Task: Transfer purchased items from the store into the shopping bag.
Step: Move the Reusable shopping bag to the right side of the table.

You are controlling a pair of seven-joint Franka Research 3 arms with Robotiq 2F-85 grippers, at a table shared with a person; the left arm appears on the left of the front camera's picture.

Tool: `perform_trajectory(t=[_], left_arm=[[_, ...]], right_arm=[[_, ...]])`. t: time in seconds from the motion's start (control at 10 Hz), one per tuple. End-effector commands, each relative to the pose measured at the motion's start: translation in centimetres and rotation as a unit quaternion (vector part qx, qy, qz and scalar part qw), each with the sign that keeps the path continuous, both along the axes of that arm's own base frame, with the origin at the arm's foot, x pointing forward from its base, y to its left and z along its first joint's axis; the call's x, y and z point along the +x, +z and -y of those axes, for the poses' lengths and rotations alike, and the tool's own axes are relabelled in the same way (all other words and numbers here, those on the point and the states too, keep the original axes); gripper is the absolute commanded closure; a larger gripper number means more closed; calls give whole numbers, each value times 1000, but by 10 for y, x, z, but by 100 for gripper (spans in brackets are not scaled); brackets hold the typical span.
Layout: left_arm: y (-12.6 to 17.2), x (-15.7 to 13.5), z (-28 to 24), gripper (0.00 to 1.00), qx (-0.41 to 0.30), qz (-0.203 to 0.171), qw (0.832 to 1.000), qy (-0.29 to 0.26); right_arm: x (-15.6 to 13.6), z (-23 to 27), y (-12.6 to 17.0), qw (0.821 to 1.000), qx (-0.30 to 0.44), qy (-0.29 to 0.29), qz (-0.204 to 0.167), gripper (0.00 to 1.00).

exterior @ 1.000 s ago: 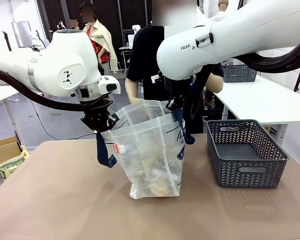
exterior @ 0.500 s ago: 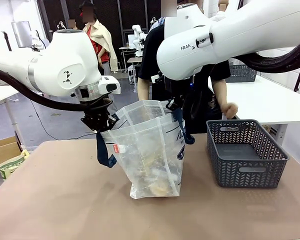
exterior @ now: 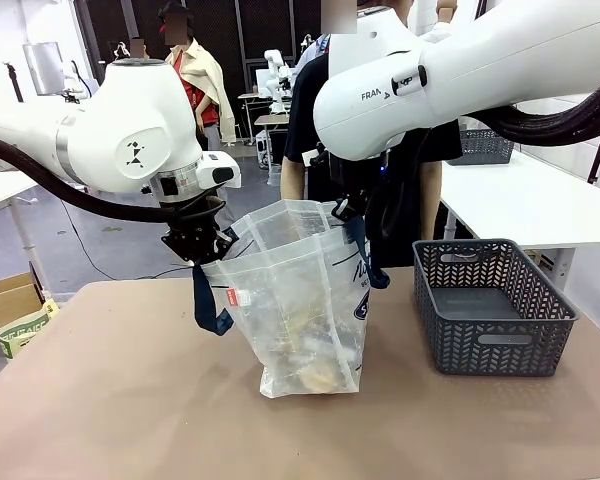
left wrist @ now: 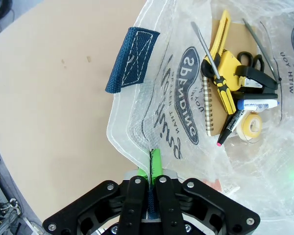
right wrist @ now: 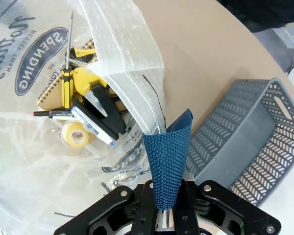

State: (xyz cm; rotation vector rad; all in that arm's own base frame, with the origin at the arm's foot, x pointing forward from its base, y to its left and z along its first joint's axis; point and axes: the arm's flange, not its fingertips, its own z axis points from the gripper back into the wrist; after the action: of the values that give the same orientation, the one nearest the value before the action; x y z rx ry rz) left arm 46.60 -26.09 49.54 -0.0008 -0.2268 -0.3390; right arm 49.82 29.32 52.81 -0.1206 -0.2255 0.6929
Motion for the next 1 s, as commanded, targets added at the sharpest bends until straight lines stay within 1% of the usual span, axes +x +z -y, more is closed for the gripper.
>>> perform_trajectory(t=[0.0,0.9], left_arm=[[1,0,0,100,0,1,1000,0],[1,0,0,100,0,1,1000,0]], right_arm=[[0,0,1,1000,1,0,2,100],[0,0,1,1000,1,0,2,100]])
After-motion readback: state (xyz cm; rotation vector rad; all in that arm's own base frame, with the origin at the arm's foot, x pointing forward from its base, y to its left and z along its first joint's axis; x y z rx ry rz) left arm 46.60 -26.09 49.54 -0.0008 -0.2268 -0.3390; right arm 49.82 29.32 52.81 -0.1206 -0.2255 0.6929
